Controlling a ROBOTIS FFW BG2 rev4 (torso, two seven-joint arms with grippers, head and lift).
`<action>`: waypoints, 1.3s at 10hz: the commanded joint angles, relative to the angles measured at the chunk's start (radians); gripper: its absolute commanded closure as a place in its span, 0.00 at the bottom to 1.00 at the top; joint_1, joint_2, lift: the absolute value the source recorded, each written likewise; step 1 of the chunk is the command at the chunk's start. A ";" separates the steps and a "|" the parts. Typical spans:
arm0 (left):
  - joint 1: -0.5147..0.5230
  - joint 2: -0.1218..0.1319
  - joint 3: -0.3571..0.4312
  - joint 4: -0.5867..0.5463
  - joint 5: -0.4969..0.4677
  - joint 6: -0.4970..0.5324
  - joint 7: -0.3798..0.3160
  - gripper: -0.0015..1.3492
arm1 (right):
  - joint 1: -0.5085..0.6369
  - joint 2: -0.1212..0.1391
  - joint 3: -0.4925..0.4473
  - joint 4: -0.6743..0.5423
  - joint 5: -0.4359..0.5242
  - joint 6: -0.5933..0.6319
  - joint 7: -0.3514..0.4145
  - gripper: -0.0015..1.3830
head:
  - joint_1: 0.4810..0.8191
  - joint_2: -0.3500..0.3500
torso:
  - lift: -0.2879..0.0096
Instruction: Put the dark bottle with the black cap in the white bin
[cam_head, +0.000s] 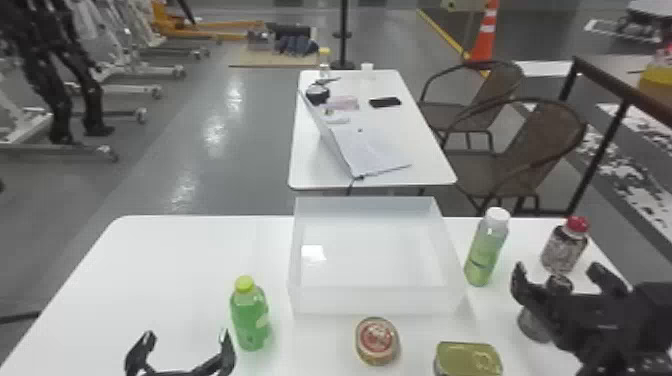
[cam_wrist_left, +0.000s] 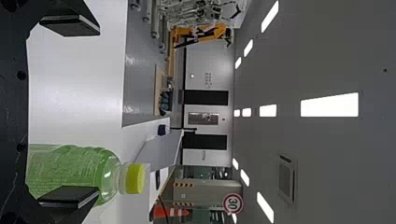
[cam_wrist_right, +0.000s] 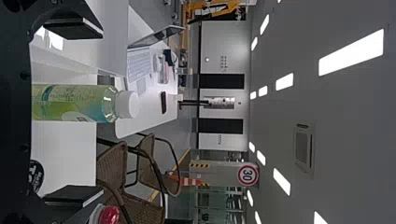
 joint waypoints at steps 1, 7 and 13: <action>0.003 -0.004 0.001 0.000 0.002 0.000 0.000 0.08 | -0.020 0.000 -0.043 -0.010 0.008 0.028 0.001 0.09 | 0.20 0.50 | 0.63; 0.012 -0.004 0.012 0.001 0.013 -0.008 0.000 0.08 | -0.098 -0.013 -0.132 0.165 0.011 -0.035 0.137 0.09 | 0.20 0.50 | 0.63; 0.021 -0.004 0.059 0.001 0.010 -0.009 -0.037 0.08 | -0.167 -0.049 -0.130 0.418 -0.073 -0.185 0.294 0.09 | 0.20 0.50 | 0.63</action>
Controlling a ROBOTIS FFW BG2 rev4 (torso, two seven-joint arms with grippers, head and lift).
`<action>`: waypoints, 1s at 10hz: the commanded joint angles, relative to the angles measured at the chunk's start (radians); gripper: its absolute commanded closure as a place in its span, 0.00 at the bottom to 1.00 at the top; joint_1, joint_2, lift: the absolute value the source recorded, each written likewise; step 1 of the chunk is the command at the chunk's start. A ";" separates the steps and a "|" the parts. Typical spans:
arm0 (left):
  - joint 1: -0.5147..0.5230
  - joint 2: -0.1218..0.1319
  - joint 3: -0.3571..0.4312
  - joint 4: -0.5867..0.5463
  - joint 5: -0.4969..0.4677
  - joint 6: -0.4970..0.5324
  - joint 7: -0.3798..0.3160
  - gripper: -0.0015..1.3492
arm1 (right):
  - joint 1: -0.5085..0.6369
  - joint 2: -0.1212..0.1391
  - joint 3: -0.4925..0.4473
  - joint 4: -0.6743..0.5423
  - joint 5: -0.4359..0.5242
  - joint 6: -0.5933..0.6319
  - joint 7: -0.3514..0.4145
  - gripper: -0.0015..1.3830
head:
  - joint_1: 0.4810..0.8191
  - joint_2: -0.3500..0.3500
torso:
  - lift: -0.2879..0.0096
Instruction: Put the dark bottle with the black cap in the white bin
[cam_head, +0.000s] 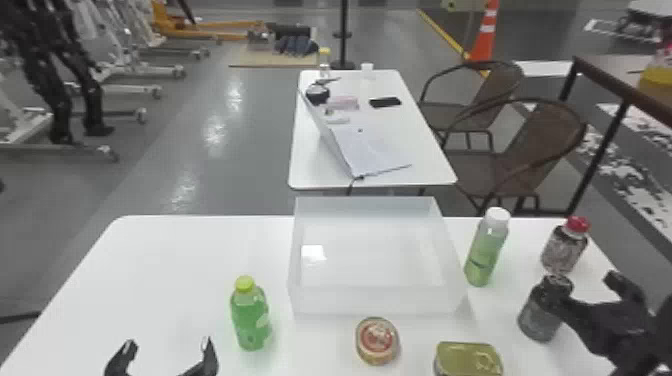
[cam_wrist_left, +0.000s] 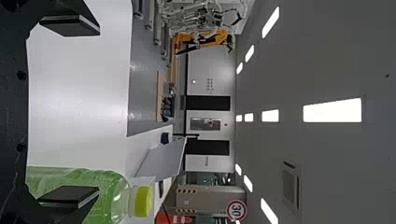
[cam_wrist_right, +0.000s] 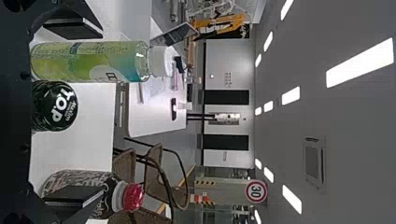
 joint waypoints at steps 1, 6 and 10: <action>0.000 -0.004 0.012 0.001 -0.003 0.000 -0.007 0.08 | -0.013 -0.012 0.001 0.052 -0.022 -0.018 0.024 0.09 | 0.20 0.50 | 0.63; 0.005 -0.004 0.026 0.008 0.009 0.000 -0.021 0.08 | -0.056 -0.024 0.004 0.181 -0.014 -0.026 0.093 0.09 | 0.20 0.50 | 0.63; 0.008 -0.004 0.070 0.016 0.007 0.000 -0.067 0.08 | -0.061 -0.037 0.004 0.206 0.055 0.034 0.093 0.09 | 0.20 0.50 | 0.63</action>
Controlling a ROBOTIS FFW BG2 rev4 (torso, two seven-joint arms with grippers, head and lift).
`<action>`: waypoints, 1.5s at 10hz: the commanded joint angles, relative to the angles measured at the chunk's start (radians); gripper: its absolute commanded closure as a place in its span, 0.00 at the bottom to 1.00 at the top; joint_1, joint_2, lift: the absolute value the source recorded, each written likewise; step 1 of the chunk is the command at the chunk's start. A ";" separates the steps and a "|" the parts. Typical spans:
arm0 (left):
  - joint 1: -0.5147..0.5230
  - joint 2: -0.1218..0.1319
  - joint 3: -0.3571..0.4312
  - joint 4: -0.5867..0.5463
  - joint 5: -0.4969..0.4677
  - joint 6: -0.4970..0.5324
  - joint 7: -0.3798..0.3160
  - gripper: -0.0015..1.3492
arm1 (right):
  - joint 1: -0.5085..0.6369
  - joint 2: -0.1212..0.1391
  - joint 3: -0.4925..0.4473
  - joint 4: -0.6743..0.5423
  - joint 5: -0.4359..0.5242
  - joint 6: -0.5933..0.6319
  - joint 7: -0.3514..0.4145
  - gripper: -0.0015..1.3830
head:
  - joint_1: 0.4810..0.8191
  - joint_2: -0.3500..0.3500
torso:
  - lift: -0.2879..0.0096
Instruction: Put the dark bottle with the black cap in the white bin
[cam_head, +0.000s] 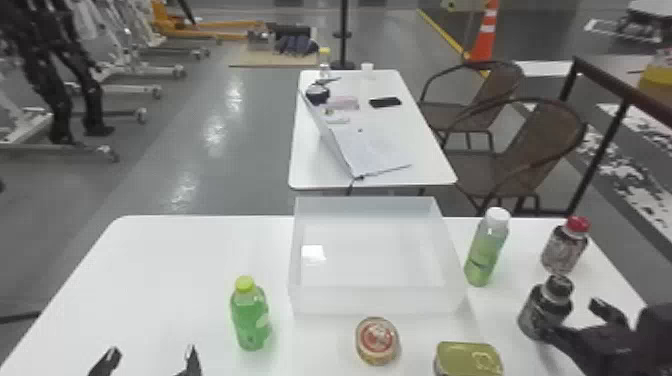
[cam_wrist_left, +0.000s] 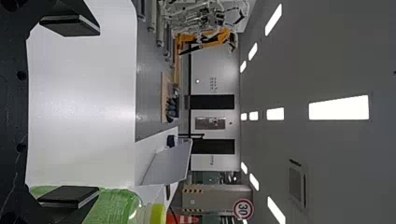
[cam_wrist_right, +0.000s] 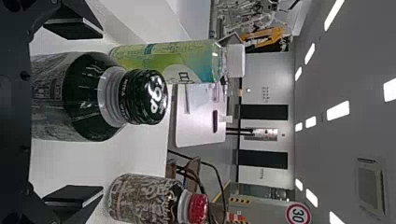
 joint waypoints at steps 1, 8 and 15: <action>0.001 -0.004 0.008 0.002 0.001 0.000 -0.003 0.08 | -0.002 -0.007 0.000 0.022 -0.001 0.007 0.000 0.09 | 0.20 0.50 | 0.63; 0.003 -0.004 0.043 0.022 0.004 -0.008 -0.034 0.08 | -0.045 -0.115 0.130 0.099 -0.101 0.061 0.000 0.74 | 0.20 0.50 | 0.63; -0.031 -0.004 0.016 0.057 0.024 -0.026 -0.035 0.08 | 0.127 -0.110 0.135 -0.322 -0.153 0.194 -0.219 0.80 | 0.20 0.50 | 0.63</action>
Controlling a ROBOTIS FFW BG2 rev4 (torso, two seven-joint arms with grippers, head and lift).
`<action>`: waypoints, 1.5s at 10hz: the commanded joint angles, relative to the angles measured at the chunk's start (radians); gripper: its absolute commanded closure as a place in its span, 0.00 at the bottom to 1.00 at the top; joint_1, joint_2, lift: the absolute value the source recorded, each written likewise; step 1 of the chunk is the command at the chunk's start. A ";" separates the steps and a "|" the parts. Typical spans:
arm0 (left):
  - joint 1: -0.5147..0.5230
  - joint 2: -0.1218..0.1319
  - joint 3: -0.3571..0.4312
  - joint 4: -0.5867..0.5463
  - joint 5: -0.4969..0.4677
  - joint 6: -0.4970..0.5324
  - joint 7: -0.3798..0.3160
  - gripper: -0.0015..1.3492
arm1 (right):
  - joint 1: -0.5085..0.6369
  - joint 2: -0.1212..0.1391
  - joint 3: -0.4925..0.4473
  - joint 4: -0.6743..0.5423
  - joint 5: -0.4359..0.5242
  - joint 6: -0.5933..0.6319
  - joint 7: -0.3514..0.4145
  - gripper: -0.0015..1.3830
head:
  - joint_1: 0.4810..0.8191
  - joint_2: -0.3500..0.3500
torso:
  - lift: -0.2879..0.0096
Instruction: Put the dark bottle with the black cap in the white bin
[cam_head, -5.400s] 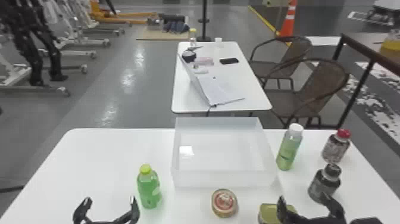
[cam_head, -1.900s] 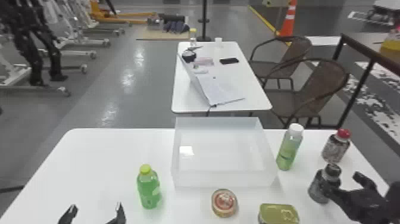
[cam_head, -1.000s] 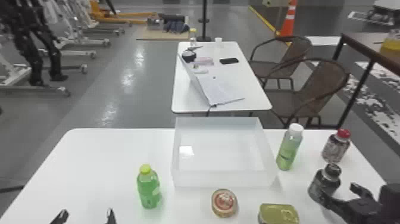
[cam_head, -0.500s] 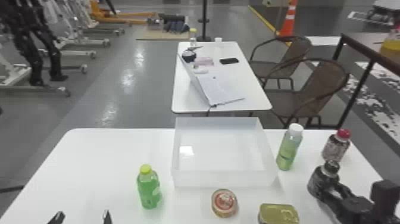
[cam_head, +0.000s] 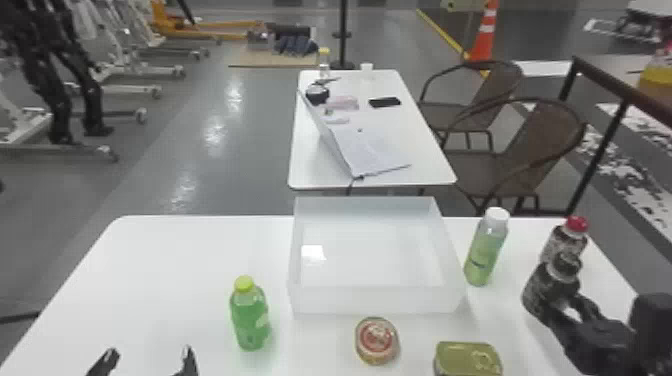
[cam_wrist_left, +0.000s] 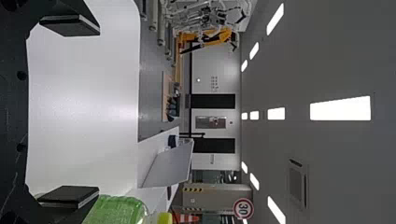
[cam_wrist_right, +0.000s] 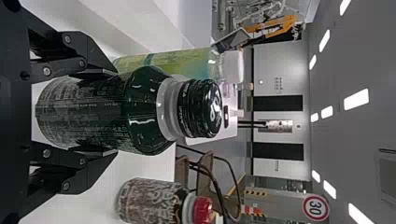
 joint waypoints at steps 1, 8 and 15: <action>-0.012 -0.004 -0.013 0.014 0.008 -0.005 0.000 0.08 | 0.015 0.001 -0.001 -0.126 0.014 0.049 -0.009 0.80 | 0.20 0.50 | 0.63; -0.035 -0.004 -0.046 0.039 0.028 -0.011 0.000 0.08 | -0.235 0.093 0.112 -0.028 0.047 -0.004 0.097 0.80 | 0.20 0.50 | 0.63; -0.038 -0.004 -0.051 0.046 0.032 -0.011 0.002 0.08 | -0.413 0.141 0.204 0.385 -0.055 -0.074 0.264 0.80 | 0.20 0.50 | 0.63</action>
